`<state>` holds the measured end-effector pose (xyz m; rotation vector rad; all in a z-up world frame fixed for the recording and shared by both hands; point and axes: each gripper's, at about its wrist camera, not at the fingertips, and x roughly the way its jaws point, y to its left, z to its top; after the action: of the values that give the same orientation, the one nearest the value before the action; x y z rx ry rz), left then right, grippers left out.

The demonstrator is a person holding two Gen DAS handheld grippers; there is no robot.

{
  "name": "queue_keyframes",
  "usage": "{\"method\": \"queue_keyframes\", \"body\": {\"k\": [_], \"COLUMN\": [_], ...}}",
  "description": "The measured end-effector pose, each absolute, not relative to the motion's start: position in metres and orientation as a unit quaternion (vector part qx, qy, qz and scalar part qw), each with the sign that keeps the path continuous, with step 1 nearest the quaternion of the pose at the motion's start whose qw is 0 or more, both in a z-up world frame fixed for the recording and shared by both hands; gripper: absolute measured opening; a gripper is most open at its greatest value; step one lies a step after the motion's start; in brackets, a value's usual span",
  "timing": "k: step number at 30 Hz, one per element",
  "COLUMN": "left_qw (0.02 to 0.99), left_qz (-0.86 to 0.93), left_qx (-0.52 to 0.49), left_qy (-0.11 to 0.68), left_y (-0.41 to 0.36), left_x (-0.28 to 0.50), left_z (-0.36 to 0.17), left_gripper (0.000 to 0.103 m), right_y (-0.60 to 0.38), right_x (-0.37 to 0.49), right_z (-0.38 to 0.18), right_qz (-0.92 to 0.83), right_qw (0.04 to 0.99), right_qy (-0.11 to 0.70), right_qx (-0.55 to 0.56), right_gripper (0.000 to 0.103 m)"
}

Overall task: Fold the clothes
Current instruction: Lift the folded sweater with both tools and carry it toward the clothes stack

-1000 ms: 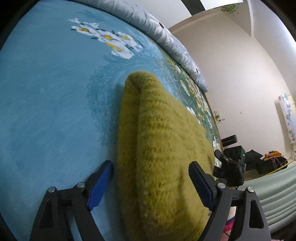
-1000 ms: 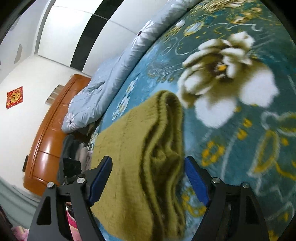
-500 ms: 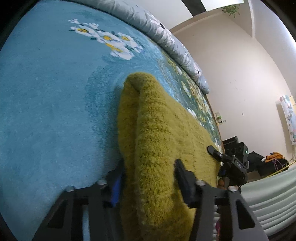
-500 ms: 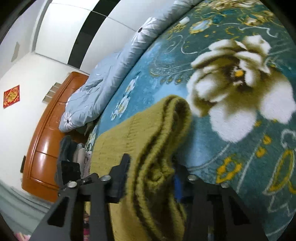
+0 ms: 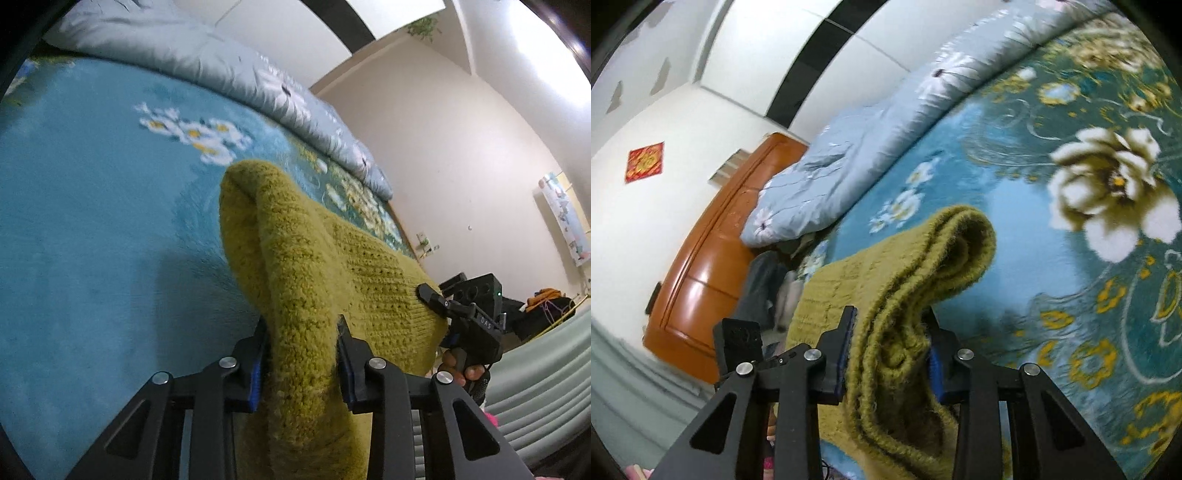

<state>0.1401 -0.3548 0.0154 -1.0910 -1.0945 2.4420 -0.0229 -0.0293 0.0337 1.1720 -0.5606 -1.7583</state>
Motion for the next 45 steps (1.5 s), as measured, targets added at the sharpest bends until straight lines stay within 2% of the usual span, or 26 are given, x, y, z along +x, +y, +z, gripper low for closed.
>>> {"method": "queue_keyframes", "body": {"k": [9,18,24,28,37,45], "left_qw": [0.073,-0.011,-0.082,-0.127,-0.175,-0.192], "left_qz": [0.882,0.923,0.930,0.935,0.918,0.887], "left_qx": [-0.302,-0.241,-0.222,-0.202,-0.177,-0.205], "left_qy": [-0.354,-0.301,-0.281,-0.262,-0.309,-0.366], "left_y": [-0.436,-0.543,-0.622,-0.665,-0.761,-0.799], "left_x": [0.226,0.301,0.340,0.358,0.395,0.391], "left_z": [0.089,0.165,0.195,0.199,0.192,0.138], "left_gripper": [0.034,0.034,0.034,0.034,0.034,0.034], "right_y": [-0.118,-0.268,-0.379,-0.447,-0.545,-0.581], "right_x": [0.013,0.050,0.073,0.087,0.110,0.099], "right_z": [0.089,0.162,0.199,0.202,0.198,0.163], "right_qz": [-0.686,-0.645,-0.620,-0.610,-0.594,-0.630], "right_qw": [0.533,0.617,0.652,0.663,0.684,0.640], "right_qy": [-0.197,-0.153,-0.114,-0.090,-0.057,-0.041], "right_qx": [0.454,0.425,0.420,0.425,0.420,0.439], "right_gripper": [0.035,0.035,0.035,0.035,0.035,0.035]}}
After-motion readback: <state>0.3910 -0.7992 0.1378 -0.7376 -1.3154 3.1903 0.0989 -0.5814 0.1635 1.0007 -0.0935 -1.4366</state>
